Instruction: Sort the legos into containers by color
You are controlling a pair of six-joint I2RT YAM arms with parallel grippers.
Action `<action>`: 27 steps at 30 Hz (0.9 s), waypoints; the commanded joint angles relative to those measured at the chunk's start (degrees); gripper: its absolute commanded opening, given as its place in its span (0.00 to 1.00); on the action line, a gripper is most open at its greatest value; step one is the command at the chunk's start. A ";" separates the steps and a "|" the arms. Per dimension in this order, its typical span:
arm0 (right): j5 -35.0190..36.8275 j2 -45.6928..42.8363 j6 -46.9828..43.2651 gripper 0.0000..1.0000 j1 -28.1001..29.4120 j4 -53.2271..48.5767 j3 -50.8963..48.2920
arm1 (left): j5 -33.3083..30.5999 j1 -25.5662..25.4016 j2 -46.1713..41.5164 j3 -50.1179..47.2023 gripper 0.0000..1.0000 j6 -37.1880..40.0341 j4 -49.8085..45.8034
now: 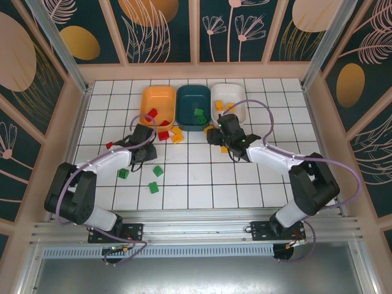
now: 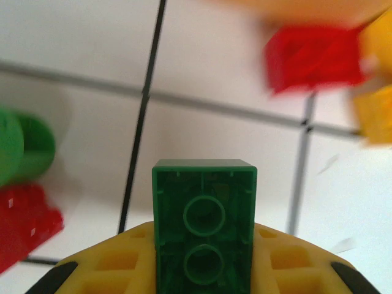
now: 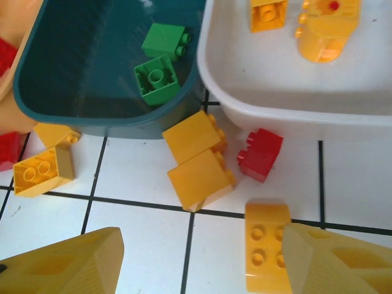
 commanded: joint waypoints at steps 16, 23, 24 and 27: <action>-2.78 -13.42 7.90 0.70 -16.83 0.16 -13.68 | 15.19 -7.23 36.97 48.73 0.12 5.39 -0.46; -3.60 -11.85 4.28 0.71 -16.20 -0.67 -12.94 | 15.47 -7.29 44.74 58.61 0.27 6.11 -3.45; -3.71 -11.17 3.73 0.71 -15.32 -0.38 -12.70 | 15.19 -7.25 45.63 59.85 0.31 6.23 -4.05; -2.16 -8.64 2.34 0.71 -12.28 -0.97 -10.76 | 13.66 -7.25 47.89 63.97 0.51 6.68 -7.15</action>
